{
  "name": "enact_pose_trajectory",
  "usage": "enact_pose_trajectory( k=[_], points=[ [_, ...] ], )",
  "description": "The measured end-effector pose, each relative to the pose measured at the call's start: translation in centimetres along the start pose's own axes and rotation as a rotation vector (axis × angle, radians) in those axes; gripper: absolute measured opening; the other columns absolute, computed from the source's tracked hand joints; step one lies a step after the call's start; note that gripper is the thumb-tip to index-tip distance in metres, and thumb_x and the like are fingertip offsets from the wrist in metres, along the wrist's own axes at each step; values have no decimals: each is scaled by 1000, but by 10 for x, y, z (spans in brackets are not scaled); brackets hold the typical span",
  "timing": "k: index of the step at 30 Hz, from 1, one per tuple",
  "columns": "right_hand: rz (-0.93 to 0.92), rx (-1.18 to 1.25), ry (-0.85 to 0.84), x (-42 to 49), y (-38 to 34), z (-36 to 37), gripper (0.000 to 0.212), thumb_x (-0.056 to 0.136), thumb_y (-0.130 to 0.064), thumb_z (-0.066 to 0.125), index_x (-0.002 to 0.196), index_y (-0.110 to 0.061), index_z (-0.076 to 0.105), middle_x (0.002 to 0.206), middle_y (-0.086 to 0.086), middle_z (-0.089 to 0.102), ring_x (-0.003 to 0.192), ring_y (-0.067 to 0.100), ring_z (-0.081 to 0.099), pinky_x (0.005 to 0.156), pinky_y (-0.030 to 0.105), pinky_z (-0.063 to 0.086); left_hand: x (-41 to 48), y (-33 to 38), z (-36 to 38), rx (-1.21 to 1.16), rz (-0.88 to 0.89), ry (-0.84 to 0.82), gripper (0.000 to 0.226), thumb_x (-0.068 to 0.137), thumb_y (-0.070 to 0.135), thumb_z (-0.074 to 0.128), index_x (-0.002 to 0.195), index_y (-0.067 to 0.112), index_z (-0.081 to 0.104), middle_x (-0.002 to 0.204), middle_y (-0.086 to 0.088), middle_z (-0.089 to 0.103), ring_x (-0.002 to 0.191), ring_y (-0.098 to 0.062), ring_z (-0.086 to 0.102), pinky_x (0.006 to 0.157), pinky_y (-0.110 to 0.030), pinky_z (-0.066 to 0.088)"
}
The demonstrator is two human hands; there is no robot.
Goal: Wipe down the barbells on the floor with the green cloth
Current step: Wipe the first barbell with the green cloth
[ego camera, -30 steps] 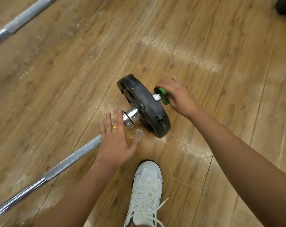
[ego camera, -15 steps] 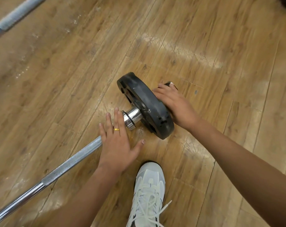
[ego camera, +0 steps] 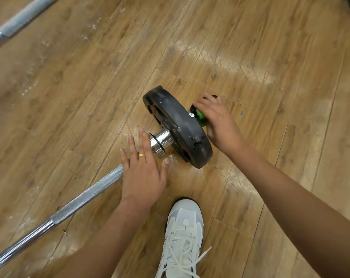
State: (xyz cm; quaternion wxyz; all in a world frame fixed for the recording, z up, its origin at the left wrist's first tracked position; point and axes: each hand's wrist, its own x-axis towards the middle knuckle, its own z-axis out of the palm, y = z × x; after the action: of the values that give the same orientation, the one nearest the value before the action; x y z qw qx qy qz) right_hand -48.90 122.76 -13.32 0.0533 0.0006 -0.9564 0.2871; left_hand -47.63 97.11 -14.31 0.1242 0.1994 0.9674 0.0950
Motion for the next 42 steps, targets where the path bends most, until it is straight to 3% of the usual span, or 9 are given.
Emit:
enact_pose_trajectory(
  k=[3, 7, 10, 12, 18, 22, 28, 38, 42],
  points=[
    [-160, -34, -99, -3, -2, 1, 56, 90, 14, 58, 143, -4, 52, 148, 11, 51, 148, 29, 31, 125, 44, 13, 4, 2, -9, -2, -8, -14, 73, 104, 51, 12, 156, 12, -22, 169, -10, -13, 155, -30, -14, 121, -48, -10],
    [41, -14, 1, 14, 4, -4, 61, 86, 22, 48, 141, -3, 53, 145, 14, 54, 147, 35, 33, 125, 46, 13, 8, 7, -19, 57, 12, 28, 69, 105, 41, 18, 159, 0, 2, 168, -18, 4, 156, -29, -4, 125, -45, -3],
    [-12, -5, -36, 11, -7, 3, 55, 90, 16, 54, 142, -2, 52, 146, 13, 52, 147, 34, 33, 123, 55, 16, 13, 5, -19, 90, 13, -2, 67, 104, 39, 5, 158, -1, -2, 168, -21, -2, 156, -31, -6, 127, -47, 3],
    [-135, -7, -109, 7, -7, 5, 53, 94, 10, 57, 144, -5, 50, 149, 11, 49, 148, 31, 31, 125, 47, 14, 18, 1, -19, 79, 19, -17, 68, 103, 39, 0, 158, 0, -2, 168, -20, -5, 156, -30, -7, 127, -46, 5],
    [18, -19, -14, 30, -2, 2, 62, 87, 22, 48, 144, -4, 50, 148, 13, 51, 149, 33, 29, 126, 44, 10, 31, -8, -25, 12, 8, -41, 66, 107, 38, 15, 159, 2, -5, 168, -16, -8, 156, -26, -9, 127, -42, 1],
    [-205, -76, -148, 39, -7, 7, 59, 91, 9, 61, 146, -8, 48, 152, 10, 46, 148, 23, 29, 124, 39, 14, 46, -10, -34, 45, -17, -73, 66, 107, 36, 17, 158, -1, -6, 167, -18, -11, 156, -28, -10, 126, -41, -2],
    [-50, -89, -68, 65, -6, 10, 69, 88, 18, 53, 150, -11, 43, 155, 6, 43, 151, 25, 23, 123, 30, 2, 57, -21, -42, 198, 32, -47, 64, 106, 34, 8, 158, 0, -9, 166, -20, -18, 155, -31, -12, 125, -45, 2],
    [-93, -106, -113, 93, -11, 11, 71, 86, 21, 45, 150, -10, 43, 156, 6, 42, 151, 28, 23, 124, 39, 9, 73, -35, -46, -103, -14, -66, 64, 109, 20, 32, 160, 6, -3, 168, -10, -17, 152, -33, 19, 122, -53, 21],
    [-186, -102, -143, 96, -13, 10, 69, 84, 22, 48, 148, -5, 45, 152, 11, 46, 148, 33, 28, 121, 40, 13, 80, -43, -54, -42, 47, -11, 62, 107, 15, 36, 162, 10, 7, 169, -5, -14, 155, -31, 12, 118, -53, 29]
  ],
)
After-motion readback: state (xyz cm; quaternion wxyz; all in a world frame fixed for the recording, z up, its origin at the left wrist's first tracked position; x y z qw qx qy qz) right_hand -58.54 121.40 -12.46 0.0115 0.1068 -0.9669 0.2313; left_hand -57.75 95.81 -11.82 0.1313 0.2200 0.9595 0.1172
